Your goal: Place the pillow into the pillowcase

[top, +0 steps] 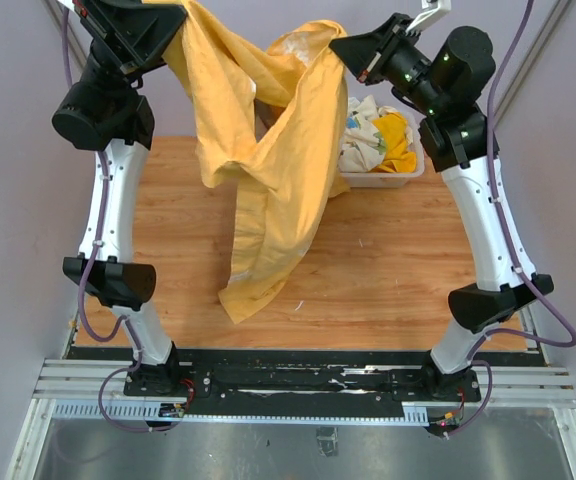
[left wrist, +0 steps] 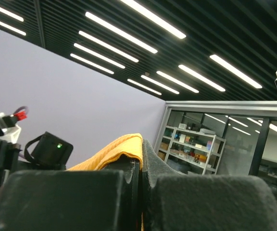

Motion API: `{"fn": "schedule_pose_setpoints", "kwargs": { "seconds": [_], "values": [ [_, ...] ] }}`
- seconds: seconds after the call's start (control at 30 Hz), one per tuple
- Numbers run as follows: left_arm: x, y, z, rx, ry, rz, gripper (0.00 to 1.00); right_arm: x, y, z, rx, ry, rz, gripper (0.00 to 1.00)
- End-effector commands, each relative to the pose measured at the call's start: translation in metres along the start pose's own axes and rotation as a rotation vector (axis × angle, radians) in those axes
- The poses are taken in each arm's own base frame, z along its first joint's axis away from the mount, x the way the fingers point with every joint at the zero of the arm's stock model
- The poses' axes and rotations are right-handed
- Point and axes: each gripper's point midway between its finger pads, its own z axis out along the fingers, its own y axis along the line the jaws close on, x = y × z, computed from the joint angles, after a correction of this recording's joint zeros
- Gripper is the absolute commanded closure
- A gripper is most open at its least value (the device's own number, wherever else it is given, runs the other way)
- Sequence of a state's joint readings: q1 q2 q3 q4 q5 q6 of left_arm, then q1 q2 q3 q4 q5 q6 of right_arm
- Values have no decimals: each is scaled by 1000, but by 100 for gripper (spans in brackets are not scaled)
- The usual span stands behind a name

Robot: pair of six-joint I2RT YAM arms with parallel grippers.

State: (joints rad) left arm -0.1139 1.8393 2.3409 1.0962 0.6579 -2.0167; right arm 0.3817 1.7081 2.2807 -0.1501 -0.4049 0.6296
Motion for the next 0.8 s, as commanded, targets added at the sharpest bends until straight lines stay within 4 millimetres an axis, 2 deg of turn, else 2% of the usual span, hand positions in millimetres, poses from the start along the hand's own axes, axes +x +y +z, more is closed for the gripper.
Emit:
{"fn": "schedule_pose_setpoints", "kwargs": {
  "seconds": [0.0, 0.2, 0.37, 0.6, 0.77],
  "values": [
    [5, -19, -3, 37, -10, -4, 100, -1, 1, -8, -14, -5, 35, 99],
    [7, -16, -6, 24, -2, -23, 100, 26, -17, 7, -11, 58, 90, 99],
    [5, -28, 8, 10, 5, 35, 100, 41, -5, 27, -107, 105, 164, 99],
    [0, -44, 26, -25, 5, 105, 100, 51, 26, 41, -249, 151, 213, 99],
    [-1, -40, 29, -62, 2, 133, 100, 65, 26, 43, -279, 192, 278, 99]
  ]
}}
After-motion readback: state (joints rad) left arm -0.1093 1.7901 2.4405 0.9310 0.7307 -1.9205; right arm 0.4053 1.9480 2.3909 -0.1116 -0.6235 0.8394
